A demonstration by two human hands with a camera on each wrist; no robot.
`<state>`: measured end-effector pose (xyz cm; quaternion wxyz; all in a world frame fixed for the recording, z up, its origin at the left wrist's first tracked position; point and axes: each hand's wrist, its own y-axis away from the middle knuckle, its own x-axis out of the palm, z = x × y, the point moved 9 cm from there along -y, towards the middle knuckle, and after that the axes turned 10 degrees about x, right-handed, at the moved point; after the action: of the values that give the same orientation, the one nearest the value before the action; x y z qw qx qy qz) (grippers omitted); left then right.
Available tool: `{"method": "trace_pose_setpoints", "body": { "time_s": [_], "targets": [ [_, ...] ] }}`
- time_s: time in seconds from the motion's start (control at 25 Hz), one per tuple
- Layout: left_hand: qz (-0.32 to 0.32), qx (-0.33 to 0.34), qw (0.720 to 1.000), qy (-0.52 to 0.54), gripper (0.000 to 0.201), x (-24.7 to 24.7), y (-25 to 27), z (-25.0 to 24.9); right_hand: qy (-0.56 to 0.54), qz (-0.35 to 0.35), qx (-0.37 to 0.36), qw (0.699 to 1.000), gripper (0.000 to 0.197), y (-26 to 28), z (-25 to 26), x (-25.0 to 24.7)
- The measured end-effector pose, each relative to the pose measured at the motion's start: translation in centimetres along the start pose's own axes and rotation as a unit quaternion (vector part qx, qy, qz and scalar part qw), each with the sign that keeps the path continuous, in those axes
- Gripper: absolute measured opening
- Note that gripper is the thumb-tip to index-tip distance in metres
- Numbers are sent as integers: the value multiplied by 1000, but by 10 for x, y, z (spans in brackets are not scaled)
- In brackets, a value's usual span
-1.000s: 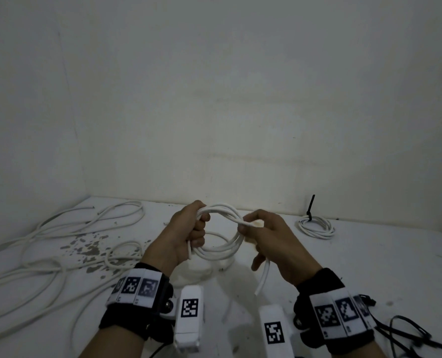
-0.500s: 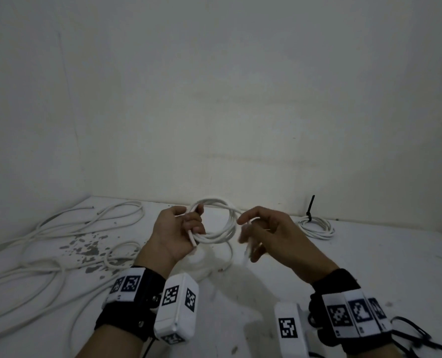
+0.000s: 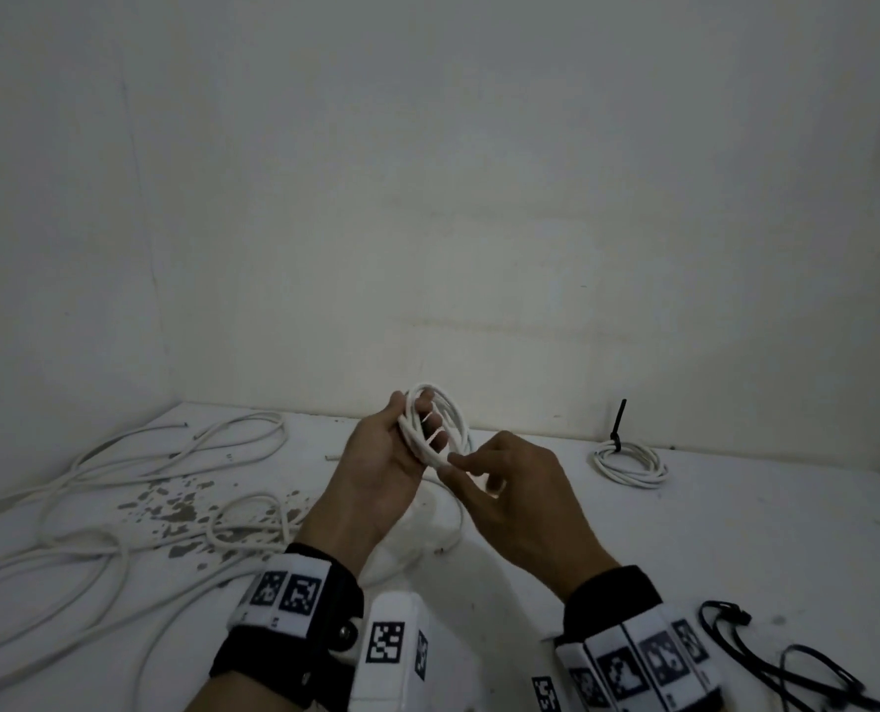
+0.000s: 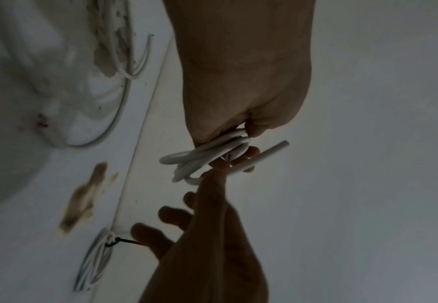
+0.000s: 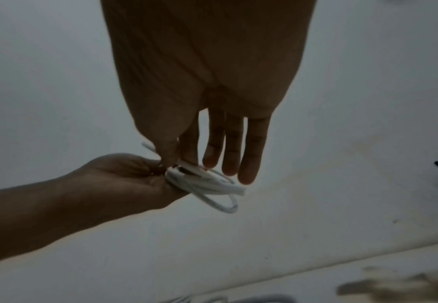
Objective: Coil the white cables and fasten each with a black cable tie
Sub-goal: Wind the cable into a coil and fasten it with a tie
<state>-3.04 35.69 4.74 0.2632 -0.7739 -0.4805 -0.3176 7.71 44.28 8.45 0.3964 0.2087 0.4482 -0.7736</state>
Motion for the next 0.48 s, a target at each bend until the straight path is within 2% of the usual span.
{"method": "trace_pose_setpoints", "body": {
  "time_s": [0.16, 0.32, 0.36, 0.44, 0.48],
  "targets": [
    [-49, 29, 993, -105, 49, 0, 7, 3, 40, -12, 37, 998, 35, 1, 3, 8],
    [-56, 59, 971, -225, 63, -4, 10, 0, 73, 74, 8, 995, 35, 7, 18, 19],
    [-56, 51, 965, -251, 65, -5, 12, -1, 52, 68, 2, 996, 34, 6, 20, 13],
    [-46, 30, 959, -277, 66, -5, 13, -1, -49, -30, 33, 998, 33, 0, 13, -14],
    [-27, 16, 961, -276, 68, -3, 13, 0, -93, -59, 70, 991, 36, -2, 3, -23]
  ]
}}
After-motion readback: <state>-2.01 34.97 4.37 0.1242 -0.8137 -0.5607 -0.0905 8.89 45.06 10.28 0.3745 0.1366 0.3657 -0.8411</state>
